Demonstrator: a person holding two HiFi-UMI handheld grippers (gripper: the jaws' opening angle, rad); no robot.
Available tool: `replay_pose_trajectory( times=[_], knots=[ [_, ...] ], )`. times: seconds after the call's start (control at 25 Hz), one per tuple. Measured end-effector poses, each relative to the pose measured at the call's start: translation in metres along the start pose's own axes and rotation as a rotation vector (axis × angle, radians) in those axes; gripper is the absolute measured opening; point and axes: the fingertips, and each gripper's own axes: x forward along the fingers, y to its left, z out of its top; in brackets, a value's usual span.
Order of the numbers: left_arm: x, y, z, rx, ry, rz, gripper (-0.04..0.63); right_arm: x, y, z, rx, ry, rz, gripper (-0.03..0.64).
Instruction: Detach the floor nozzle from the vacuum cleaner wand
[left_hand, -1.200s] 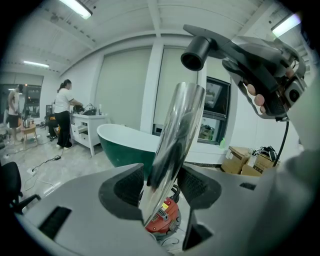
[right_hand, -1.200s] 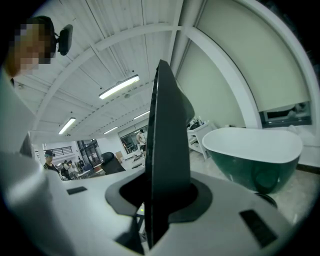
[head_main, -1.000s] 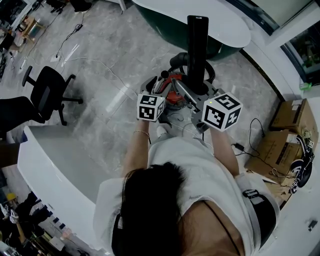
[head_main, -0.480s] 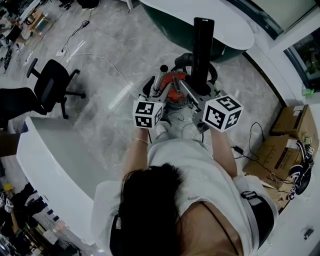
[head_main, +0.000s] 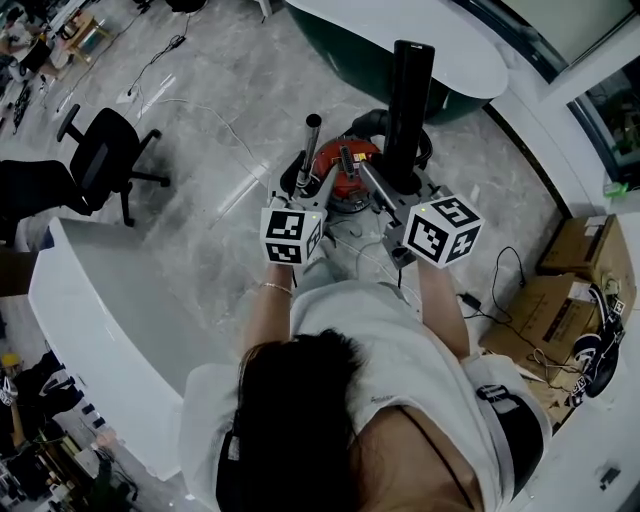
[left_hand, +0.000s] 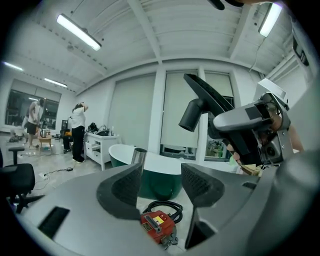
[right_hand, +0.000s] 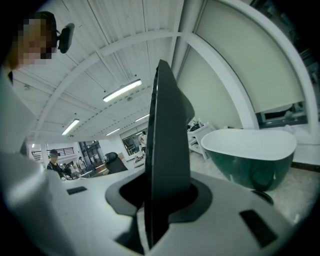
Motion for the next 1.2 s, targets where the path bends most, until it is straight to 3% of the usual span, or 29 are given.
replay_pose_trajectory(
  times=[0.24,0.84,1.2],
  knots=[
    [-0.015,-0.026,0.005,-0.003,-0.024,0.021,0.244,-0.025,0.000,-0.011,0.005,0.009,-0.001,0.115],
    [-0.081,-0.056,0.018,-0.031,-0.077,0.205,0.011,-0.078,0.029,-0.037,-0.034,0.042,0.045,0.115],
    [-0.114,-0.096,0.014,-0.071,-0.038,0.198,0.003,-0.117,0.034,-0.059,-0.038,0.053,0.042,0.115]
  ],
)
